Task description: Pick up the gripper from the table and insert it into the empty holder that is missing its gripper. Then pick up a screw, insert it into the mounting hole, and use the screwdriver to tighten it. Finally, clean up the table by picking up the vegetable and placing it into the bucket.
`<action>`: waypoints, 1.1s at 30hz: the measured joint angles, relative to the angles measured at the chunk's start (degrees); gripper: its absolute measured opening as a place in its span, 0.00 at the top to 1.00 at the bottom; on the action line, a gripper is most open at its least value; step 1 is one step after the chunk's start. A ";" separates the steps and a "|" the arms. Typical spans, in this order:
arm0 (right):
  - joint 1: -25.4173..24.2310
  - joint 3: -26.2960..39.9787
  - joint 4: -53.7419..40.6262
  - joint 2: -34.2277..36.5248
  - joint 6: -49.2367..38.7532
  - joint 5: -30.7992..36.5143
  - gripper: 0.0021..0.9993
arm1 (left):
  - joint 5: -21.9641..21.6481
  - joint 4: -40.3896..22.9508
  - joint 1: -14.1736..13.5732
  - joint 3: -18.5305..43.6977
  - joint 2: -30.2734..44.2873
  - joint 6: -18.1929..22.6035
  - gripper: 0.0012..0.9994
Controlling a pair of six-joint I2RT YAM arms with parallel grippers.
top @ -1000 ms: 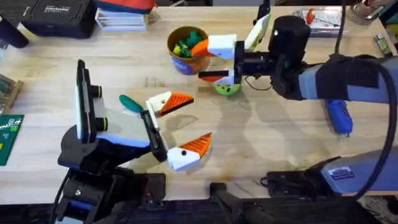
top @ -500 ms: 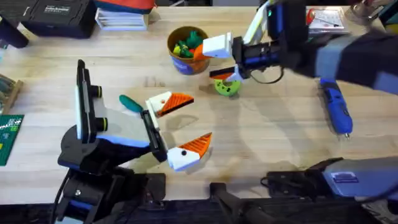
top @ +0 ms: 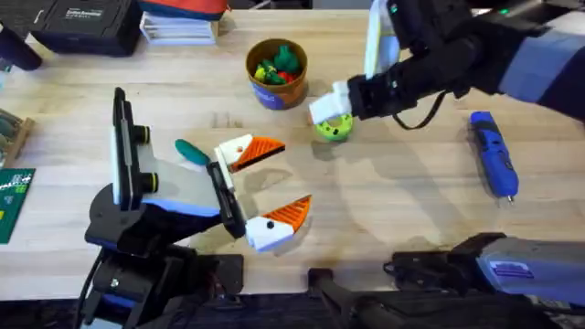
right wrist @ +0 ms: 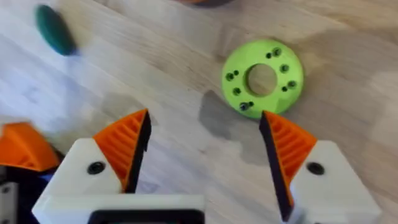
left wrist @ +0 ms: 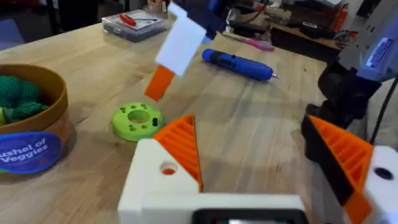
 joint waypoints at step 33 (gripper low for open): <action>10.27 0.00 0.58 8.39 -8.42 22.21 0.46 | 0.02 0.00 0.00 0.00 0.01 0.00 0.01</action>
